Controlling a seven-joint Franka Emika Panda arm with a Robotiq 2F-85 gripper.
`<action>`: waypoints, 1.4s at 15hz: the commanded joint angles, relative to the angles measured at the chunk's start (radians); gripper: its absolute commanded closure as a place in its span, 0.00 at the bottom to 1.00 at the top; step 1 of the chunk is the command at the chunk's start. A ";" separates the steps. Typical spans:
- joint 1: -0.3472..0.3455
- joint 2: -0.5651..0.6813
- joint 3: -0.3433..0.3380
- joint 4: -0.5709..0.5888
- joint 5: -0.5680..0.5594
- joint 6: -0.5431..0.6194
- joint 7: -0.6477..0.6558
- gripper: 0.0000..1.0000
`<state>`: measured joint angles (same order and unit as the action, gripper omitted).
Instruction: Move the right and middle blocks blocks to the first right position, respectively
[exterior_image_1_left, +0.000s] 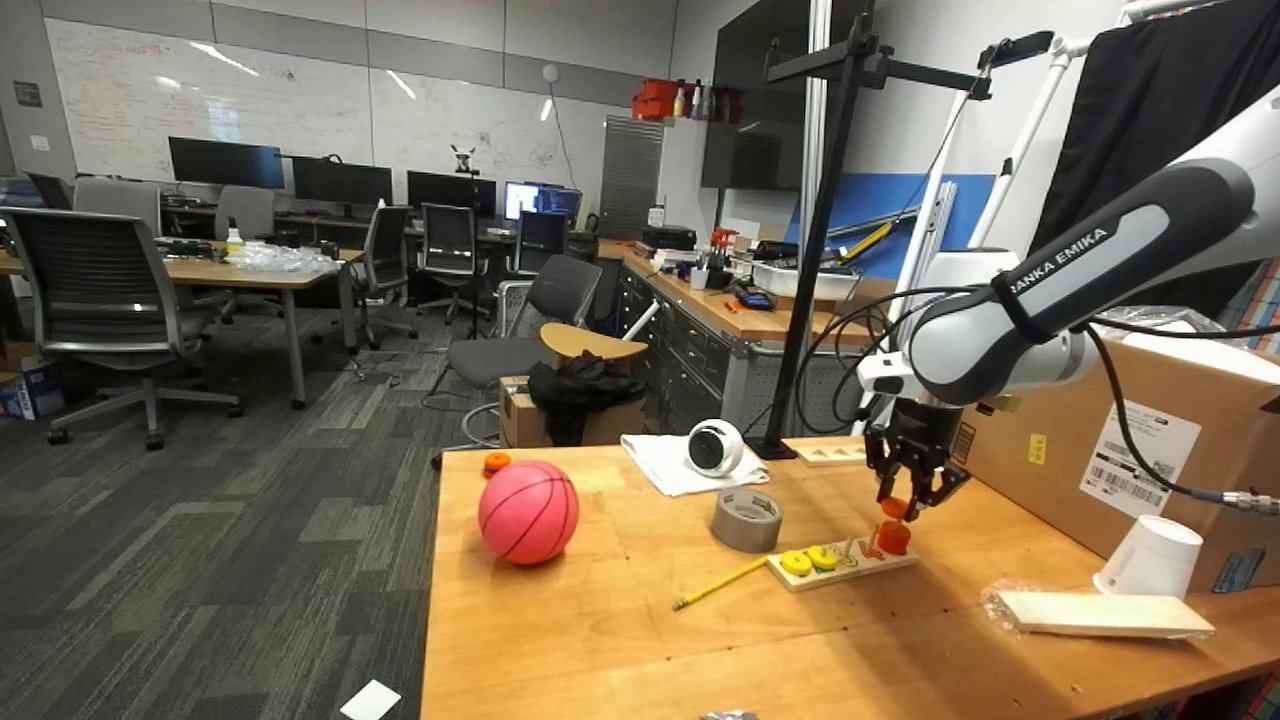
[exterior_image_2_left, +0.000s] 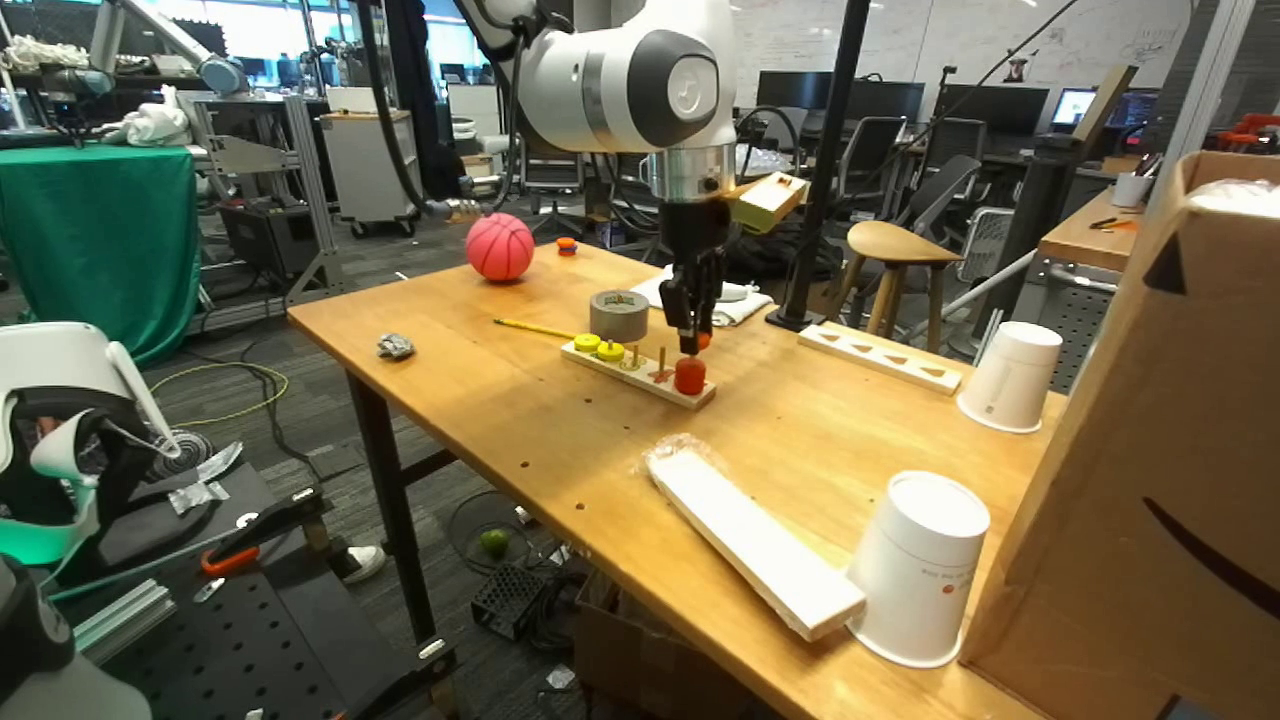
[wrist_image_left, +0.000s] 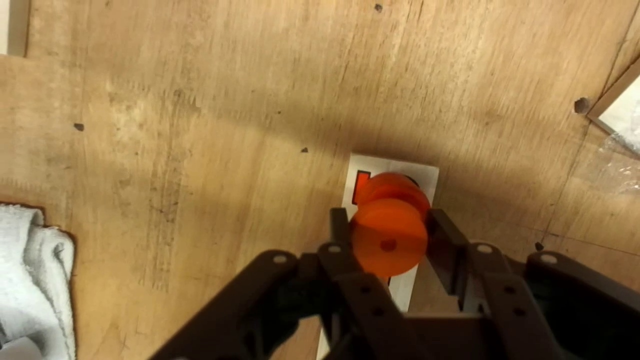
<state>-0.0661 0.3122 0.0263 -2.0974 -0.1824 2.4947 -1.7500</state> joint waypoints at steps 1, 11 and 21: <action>0.000 0.006 -0.006 0.020 -0.025 -0.016 0.008 0.78; -0.007 -0.021 -0.010 -0.012 -0.020 -0.011 0.010 0.78; -0.001 -0.033 -0.002 -0.038 -0.015 -0.011 0.018 0.78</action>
<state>-0.0720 0.3032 0.0212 -2.1096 -0.1835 2.4946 -1.7499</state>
